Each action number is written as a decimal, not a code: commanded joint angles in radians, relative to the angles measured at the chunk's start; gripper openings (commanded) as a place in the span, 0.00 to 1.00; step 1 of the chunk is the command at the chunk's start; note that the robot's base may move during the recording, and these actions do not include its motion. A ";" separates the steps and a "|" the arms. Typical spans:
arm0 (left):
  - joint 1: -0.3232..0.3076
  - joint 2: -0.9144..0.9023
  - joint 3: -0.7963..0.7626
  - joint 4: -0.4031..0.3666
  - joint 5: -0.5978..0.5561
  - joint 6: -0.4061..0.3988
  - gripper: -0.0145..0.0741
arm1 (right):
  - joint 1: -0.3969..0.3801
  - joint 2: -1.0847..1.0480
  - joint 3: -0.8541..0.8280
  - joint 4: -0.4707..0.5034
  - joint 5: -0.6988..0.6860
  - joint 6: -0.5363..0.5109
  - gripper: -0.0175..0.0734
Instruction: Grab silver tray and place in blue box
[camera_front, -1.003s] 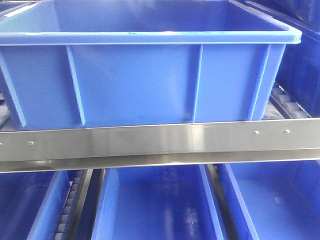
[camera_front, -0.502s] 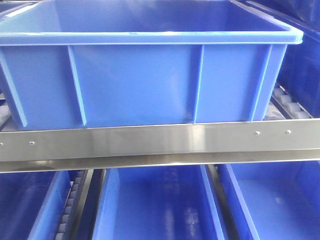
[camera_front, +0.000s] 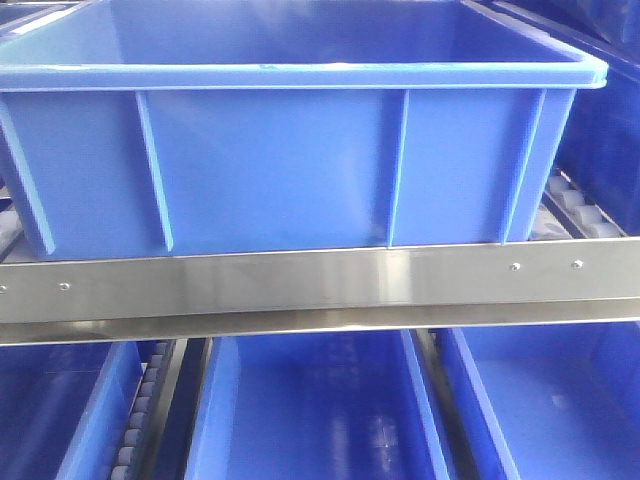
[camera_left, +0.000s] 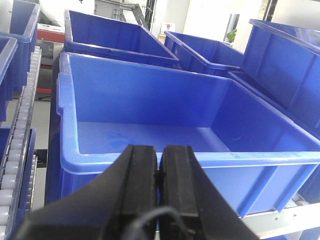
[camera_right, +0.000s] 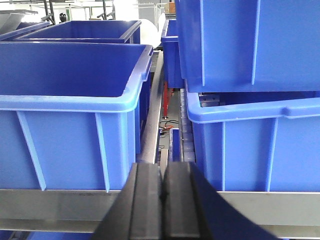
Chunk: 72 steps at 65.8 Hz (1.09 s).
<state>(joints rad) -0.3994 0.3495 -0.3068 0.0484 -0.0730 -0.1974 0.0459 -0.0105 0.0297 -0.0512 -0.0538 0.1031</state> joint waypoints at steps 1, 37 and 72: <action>-0.007 0.005 -0.027 0.002 -0.086 0.002 0.16 | -0.007 -0.021 -0.019 -0.013 -0.097 -0.003 0.25; 0.216 -0.241 0.098 0.024 0.038 0.037 0.15 | -0.007 -0.021 -0.019 -0.013 -0.096 -0.003 0.25; 0.381 -0.376 0.355 -0.058 -0.012 0.082 0.15 | -0.007 -0.020 -0.019 -0.013 -0.093 -0.003 0.25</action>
<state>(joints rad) -0.0185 -0.0127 0.0311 0.0000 0.0080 -0.1216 0.0459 -0.0105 0.0314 -0.0517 -0.0558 0.1031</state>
